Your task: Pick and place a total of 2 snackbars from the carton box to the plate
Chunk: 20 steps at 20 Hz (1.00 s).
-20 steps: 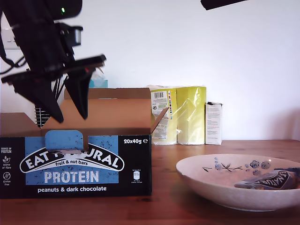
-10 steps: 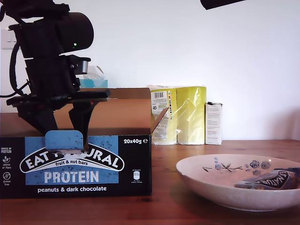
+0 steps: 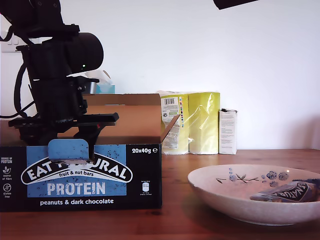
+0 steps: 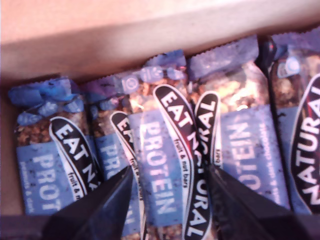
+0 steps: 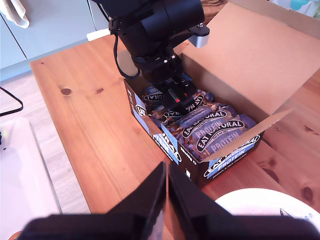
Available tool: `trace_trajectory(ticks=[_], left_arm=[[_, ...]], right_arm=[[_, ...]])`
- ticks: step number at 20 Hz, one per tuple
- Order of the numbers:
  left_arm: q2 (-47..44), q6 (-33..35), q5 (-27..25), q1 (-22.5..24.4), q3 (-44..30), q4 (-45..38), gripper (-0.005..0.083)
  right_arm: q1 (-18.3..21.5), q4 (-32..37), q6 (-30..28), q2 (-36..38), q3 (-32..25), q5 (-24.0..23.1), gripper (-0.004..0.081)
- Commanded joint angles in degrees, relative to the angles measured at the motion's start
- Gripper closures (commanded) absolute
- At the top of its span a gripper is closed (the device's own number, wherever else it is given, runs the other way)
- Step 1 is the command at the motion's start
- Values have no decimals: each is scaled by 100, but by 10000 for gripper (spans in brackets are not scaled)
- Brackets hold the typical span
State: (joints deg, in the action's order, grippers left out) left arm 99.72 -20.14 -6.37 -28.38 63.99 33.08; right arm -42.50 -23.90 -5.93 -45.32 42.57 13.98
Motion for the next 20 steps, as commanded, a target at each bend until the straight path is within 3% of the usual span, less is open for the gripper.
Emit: trace_trajectory(ticks=[1, 4, 6, 12, 20], left_arm=[[273, 66, -9, 15, -66, 13, 331], [310, 66, -9, 15, -63, -72, 347], [310, 66, 17, 15, -63, -50, 432], [313, 83, 216, 52, -66, -48, 572], [74, 144, 308, 50, 251, 142, 583]], right_arm=[[-22, 59, -17, 4, 33, -26, 783], [-22, 87, -15, 4, 33, -48, 783], [-22, 90, -17, 4, 33, -63, 783], [-22, 90, -15, 4, 33, -63, 783], [-22, 87, -17, 4, 33, -66, 783]])
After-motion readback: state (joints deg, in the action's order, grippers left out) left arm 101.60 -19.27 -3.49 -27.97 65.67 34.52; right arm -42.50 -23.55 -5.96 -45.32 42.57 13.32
